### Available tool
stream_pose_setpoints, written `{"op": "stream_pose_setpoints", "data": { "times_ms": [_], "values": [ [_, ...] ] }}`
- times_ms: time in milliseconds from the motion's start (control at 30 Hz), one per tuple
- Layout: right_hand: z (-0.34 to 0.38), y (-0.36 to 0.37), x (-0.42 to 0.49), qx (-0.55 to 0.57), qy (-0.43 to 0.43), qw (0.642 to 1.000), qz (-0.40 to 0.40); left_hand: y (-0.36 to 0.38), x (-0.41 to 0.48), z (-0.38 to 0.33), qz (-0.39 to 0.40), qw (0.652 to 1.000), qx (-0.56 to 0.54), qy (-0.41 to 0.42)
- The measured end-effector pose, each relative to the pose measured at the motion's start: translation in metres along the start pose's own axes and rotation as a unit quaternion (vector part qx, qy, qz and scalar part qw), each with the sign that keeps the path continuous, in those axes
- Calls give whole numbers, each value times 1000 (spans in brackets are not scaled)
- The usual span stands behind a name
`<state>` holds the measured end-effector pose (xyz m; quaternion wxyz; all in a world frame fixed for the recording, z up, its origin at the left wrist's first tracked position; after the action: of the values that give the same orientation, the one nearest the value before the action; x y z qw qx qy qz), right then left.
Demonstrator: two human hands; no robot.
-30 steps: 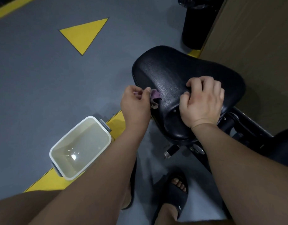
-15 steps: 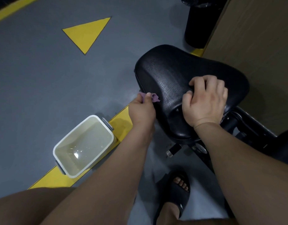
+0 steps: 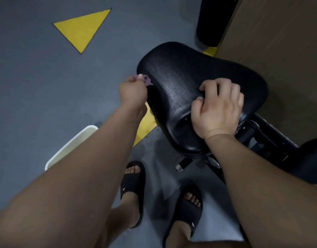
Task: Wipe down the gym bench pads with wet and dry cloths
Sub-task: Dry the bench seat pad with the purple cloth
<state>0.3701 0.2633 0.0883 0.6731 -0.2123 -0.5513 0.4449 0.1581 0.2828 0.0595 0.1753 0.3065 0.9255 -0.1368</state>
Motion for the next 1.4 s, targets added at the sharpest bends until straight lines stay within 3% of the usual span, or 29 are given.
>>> {"op": "stream_pose_setpoints", "data": {
  "times_ms": [367, 667, 833, 1067, 1233, 1400],
  "values": [
    [3, -2, -1, -3, 1, 1000, -1, -36, -107, 55, 30, 995, -56, -76],
    [1, 0, -2, -2, 3, 1000, -3, -2, -30, 23, -15, 996, -53, -70],
    [-1, 0, 0, -1, 4, 1000, 2, 9, 16, -4, 5, 1000, -7, -6],
    [1, 0, 1, -5, 0, 1000, 6, 21, 55, -43, 152, 979, 116, 72],
    [2, -2, 1, -10, 1, 1000, 9, 1, 32, -29, 124, 968, 191, 110],
    [3, -4, 2, -11, 6, 1000, 21, -13, -52, 2, 129, 936, 285, 163]
  ]
}}
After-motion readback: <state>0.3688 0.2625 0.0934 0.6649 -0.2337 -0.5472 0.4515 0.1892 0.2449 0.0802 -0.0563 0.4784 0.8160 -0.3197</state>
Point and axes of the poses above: each hand's wrist, its own x-axis towards the middle knuckle, its own y-axis out of the palm, z = x × y, the point moved 3 cm from there along x, towards the middle knuckle, and after that the axes turned 12 degrees about -z, right-handed, at the moved point
